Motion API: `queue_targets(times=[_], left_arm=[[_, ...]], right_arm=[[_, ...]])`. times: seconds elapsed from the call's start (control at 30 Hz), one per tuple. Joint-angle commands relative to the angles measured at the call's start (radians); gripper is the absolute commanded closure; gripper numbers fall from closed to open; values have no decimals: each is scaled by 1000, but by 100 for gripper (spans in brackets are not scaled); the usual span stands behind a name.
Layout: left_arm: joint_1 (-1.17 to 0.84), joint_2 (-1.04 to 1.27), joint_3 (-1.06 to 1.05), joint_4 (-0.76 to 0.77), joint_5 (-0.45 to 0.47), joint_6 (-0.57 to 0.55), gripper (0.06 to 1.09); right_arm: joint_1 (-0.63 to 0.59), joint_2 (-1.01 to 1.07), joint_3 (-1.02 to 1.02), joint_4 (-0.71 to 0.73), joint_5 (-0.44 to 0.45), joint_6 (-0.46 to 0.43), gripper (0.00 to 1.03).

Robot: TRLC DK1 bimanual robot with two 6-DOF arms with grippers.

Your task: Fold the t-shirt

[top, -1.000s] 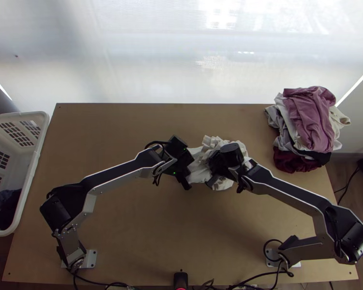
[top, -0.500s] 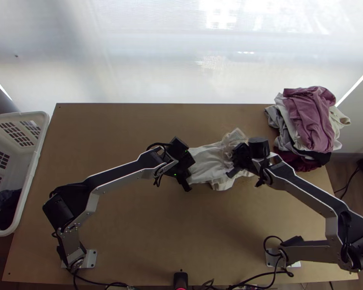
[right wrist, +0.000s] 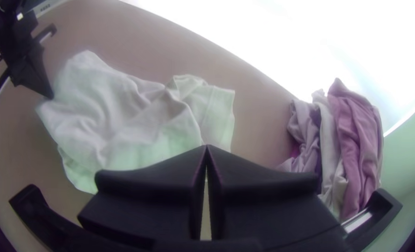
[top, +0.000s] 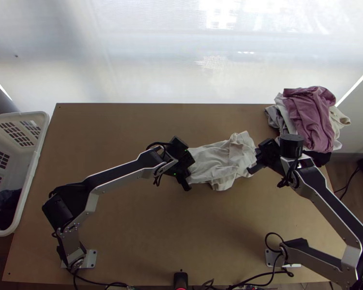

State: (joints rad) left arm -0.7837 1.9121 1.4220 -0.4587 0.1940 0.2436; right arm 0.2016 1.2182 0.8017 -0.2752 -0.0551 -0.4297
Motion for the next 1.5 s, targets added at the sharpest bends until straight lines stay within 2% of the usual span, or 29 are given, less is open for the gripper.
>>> queue_targets(times=[0.0, 0.2, 0.43, 0.63, 0.83, 1.07, 1.33, 1.47], left_arm=[[0, -15, 3, -5, -5, 3, 100], [4, -19, 2, -5, -8, 8, 100], [8, -18, 0, -5, -16, 5, 100], [15, -18, -1, -9, -16, 8, 100], [15, -8, -1, -9, -16, 8, 100], [18, 4, 11, -9, -18, 11, 100], [18, 10, 12, -9, -22, 16, 100], [24, 7, 18, -11, -22, 19, 100]], right_arm=[[117, -71, 82, -53, -2, 48, 100], [288, 81, 105, 57, 17, 100, 100], [329, 316, 117, 202, 17, 129, 100], [245, 396, 106, 223, 17, 121, 100], [104, 330, 34, 223, 0, 92, 100], [-4, 214, -75, 223, -15, 42, 100], [-24, 73, -182, 208, -22, 39, 100], [-71, 14, -180, 185, -22, 40, 100]])
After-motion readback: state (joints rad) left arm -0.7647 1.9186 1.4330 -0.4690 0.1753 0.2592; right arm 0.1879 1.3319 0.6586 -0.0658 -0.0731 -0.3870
